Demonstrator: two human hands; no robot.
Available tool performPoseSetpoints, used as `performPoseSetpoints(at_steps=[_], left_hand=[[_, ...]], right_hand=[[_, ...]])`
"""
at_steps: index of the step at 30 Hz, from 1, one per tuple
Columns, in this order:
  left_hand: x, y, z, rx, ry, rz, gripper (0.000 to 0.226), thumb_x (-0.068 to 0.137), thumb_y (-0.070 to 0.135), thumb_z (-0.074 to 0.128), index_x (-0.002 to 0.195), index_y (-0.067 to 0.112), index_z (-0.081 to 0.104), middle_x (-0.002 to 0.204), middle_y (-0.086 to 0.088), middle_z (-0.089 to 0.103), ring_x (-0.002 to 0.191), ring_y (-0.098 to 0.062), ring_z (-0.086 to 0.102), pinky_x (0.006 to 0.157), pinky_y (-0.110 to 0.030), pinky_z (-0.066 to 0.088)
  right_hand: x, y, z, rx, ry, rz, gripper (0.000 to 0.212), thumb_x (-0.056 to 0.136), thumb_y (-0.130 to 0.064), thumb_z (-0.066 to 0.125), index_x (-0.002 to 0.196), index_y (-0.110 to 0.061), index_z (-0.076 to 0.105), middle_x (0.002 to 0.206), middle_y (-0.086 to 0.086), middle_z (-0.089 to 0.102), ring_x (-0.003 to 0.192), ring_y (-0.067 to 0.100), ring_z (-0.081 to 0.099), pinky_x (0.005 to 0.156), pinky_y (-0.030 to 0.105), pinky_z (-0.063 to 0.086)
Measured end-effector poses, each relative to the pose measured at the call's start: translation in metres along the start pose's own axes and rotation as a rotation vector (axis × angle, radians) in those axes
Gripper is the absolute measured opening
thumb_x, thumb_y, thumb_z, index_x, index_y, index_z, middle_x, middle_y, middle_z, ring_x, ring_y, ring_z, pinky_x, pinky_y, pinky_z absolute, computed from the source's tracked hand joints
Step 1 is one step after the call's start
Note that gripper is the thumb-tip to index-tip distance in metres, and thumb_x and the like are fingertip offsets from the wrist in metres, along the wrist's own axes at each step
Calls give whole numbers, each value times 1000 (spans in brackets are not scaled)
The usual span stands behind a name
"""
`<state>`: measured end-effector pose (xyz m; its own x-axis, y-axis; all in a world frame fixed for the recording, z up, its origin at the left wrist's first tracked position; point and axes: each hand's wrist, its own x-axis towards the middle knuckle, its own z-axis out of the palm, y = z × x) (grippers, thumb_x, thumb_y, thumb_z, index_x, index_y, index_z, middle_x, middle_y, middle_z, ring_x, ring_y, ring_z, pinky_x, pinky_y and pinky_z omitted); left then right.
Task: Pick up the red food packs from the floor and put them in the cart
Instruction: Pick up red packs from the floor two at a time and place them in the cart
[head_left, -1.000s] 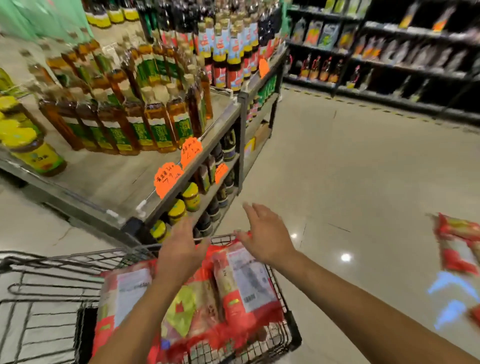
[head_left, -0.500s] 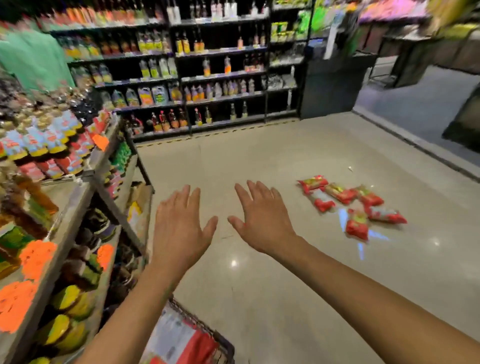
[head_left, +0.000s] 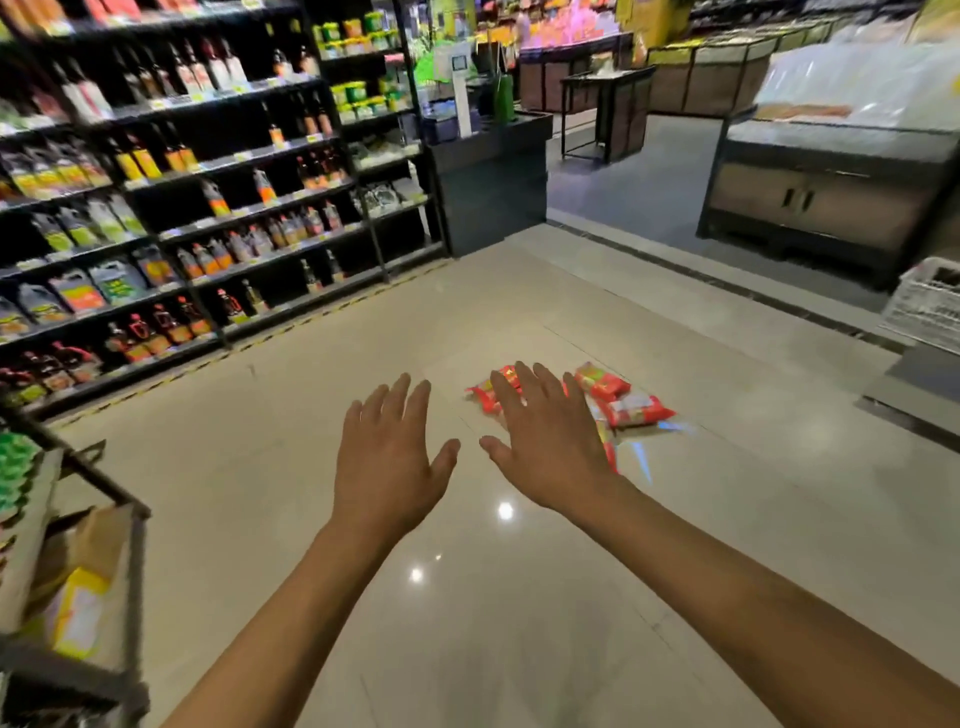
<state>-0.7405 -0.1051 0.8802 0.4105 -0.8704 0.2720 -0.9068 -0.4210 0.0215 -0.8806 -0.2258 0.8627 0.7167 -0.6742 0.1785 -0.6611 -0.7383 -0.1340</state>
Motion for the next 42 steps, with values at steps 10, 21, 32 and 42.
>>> performPoseSetpoints(at_steps=[10, 21, 32, 42], left_hand=[[122, 28, 56, 23, -92, 63, 76, 99, 59, 47, 160, 20, 27, 168, -7, 26, 154, -31, 25, 126, -49, 18], [309, -52, 169, -82, -102, 82, 71, 91, 51, 61, 148, 10, 49, 154, -17, 48, 139, -41, 47, 115, -57, 36], [485, -95, 252, -171, -178, 137, 71, 86, 53, 54, 143, 10, 54, 149, -16, 54, 134, -41, 52, 113, -56, 40], [675, -110, 371, -85, -334, 153, 74, 90, 55, 48, 150, 12, 47, 157, -15, 46, 143, -39, 44, 119, -55, 32]], right_hand=[[93, 76, 31, 28, -26, 64, 76, 101, -59, 43, 162, -20, 21, 169, 13, 24, 157, 33, 18, 127, 53, 9], [291, 98, 90, -56, -118, 122, 75, 99, -57, 50, 160, -18, 30, 165, 14, 34, 153, 35, 29, 124, 54, 21], [459, 130, 146, -23, -185, 199, 98, 83, -68, 4, 158, -15, 37, 161, 14, 40, 148, 33, 38, 122, 53, 25], [659, 226, 278, 78, -378, 237, 74, 101, -55, 42, 161, -17, 23, 166, 12, 30, 153, 31, 26, 121, 48, 20]])
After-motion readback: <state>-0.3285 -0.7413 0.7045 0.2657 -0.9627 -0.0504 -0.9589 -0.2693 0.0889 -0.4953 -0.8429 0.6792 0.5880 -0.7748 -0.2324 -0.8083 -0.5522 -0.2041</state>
